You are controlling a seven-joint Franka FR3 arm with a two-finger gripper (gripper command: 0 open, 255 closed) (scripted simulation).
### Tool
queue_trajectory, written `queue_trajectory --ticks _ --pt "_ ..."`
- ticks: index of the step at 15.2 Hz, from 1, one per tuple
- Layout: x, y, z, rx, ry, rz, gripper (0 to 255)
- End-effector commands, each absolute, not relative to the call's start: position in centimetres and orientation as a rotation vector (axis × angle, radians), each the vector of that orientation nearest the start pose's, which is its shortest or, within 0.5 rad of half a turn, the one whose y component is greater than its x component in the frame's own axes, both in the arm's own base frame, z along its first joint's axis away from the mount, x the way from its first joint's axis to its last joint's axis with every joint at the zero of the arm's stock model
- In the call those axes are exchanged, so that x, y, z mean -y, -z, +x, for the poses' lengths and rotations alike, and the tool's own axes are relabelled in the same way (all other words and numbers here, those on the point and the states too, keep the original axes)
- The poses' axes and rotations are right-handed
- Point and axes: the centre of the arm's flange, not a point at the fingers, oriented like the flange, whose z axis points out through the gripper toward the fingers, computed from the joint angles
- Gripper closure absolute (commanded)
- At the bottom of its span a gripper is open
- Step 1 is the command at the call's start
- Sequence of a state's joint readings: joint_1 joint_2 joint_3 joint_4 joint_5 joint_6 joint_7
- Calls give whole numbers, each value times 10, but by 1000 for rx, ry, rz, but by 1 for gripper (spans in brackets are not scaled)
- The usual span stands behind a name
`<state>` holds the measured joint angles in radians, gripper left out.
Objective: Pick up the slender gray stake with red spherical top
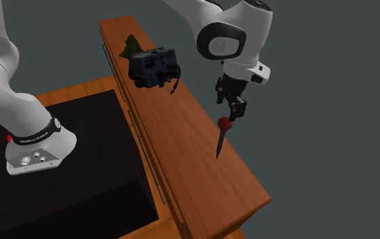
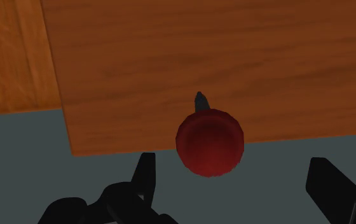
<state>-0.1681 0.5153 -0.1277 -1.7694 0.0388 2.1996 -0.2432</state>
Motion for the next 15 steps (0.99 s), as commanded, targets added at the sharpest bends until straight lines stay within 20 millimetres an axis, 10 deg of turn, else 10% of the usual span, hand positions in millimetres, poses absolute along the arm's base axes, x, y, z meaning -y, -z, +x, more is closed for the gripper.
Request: queue_trajectory --ticks 1,10,11,15 --pt "190 -251 635 -104 -142 -3144 0" --pt "190 -211 635 -104 -142 -3144 0" --pt "191 -211 634 -104 -142 -3144 255" --pt "192 -211 634 -104 -142 -3144 255"
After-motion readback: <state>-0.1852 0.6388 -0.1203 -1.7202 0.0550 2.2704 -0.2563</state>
